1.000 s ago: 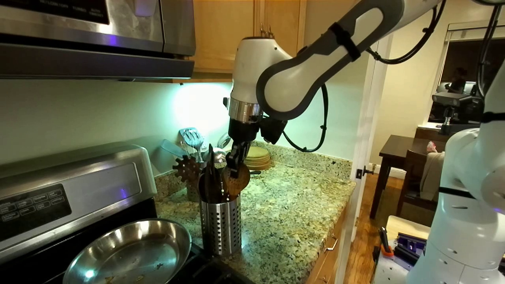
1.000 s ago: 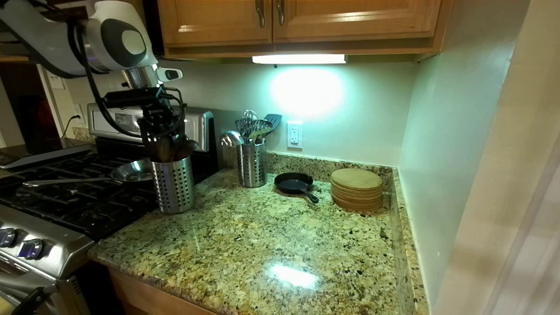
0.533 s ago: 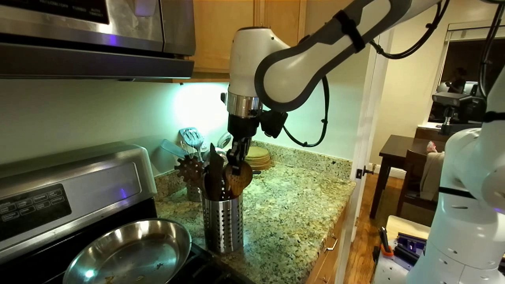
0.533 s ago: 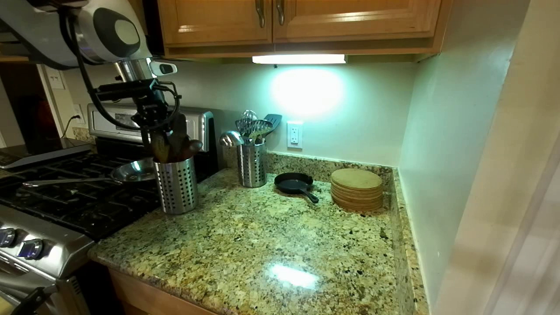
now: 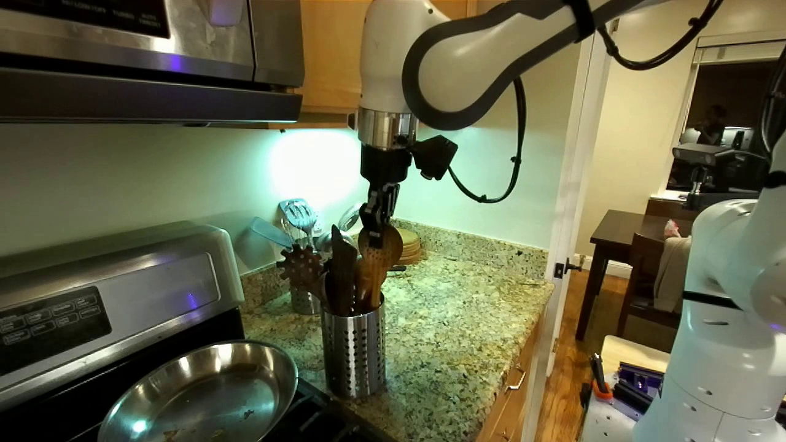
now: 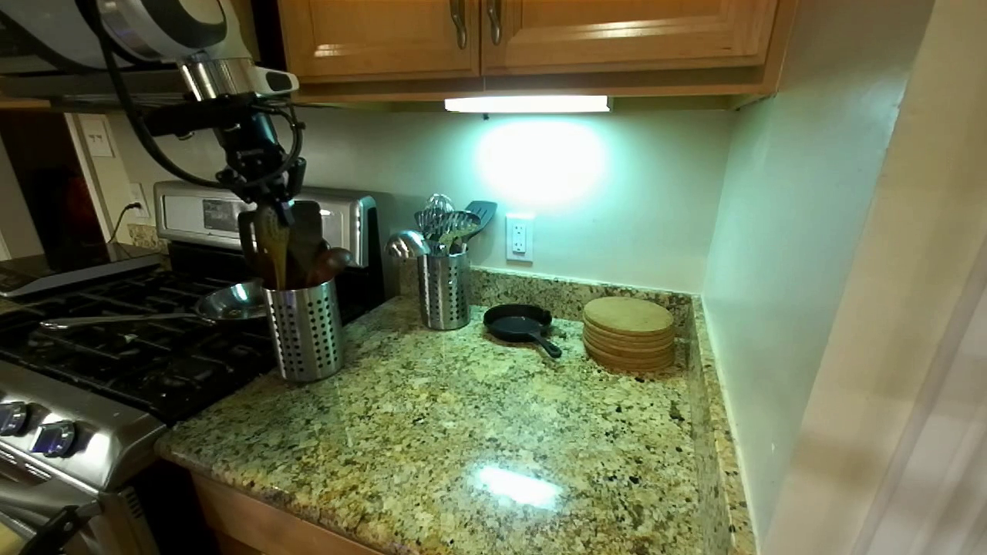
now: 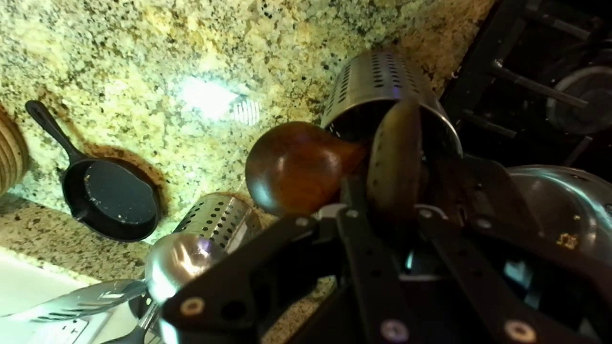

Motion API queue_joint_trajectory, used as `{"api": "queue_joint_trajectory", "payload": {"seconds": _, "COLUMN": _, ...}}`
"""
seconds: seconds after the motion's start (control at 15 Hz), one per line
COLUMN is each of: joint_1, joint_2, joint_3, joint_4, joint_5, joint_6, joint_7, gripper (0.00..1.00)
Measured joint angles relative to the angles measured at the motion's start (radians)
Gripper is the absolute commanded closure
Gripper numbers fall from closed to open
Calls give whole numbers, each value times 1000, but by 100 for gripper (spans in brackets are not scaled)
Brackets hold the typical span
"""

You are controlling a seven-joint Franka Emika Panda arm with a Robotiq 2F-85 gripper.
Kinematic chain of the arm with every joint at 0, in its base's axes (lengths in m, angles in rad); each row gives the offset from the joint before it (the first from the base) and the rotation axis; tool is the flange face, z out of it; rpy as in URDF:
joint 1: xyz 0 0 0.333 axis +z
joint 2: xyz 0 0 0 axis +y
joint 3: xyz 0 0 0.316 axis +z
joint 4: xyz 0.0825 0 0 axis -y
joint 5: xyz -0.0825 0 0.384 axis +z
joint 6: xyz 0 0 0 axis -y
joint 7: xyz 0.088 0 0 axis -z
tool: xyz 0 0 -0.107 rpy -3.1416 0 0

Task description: Put the wooden spoon with holes on the countertop

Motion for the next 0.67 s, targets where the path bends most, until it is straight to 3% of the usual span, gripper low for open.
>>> {"api": "queue_joint_trajectory", "payload": {"seconds": 0.67, "joint_1": -6, "joint_2": -142, "joint_3": -3, "joint_4": 94, "joint_5": -38, "joint_6": -123, "joint_7": 0, "gripper": 90}}
